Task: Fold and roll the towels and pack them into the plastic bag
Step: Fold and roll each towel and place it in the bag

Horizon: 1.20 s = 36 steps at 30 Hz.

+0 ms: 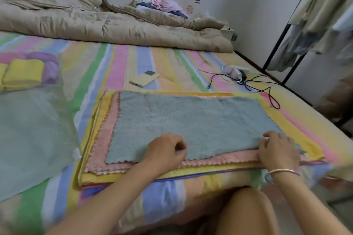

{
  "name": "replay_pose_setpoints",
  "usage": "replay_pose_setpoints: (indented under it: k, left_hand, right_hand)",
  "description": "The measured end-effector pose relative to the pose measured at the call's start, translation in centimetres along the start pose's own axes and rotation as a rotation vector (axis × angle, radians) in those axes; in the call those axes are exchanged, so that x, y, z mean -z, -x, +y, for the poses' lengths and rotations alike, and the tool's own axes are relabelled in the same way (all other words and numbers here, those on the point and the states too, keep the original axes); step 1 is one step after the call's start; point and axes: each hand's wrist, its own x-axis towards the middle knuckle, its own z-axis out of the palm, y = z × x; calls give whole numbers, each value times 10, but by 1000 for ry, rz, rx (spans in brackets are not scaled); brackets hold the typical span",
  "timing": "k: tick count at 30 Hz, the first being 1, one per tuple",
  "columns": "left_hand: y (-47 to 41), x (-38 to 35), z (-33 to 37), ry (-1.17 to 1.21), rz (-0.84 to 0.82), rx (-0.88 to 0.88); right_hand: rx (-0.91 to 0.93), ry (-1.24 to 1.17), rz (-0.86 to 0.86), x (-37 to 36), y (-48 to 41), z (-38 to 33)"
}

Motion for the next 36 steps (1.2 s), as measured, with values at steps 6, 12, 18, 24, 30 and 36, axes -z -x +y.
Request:
replay_pose_setpoints:
  k: [6,12,18,24,30,36]
  left_hand:
    - [-14,-12,15,-97,-6,239]
    - [-7,-14,16,-11,7,267]
    - [-4,5,11,708,26,398]
    - [2,36,-11,1399,8,844]
    - [-2,26,-27,1303,11,846]
    - [-8,26,-42,1019,-101,767]
  right_hand:
    - [25,339,-120,-2,-14,44]
    - [93,72,129,3,-15,37]
    - [798,-321,399,20,-7,-46]
    - [1194,-603,30,19,43,-129]
    - [940,-757,-77,2,15,-150]
    - [826,-592,-261,-29,-47,-203]
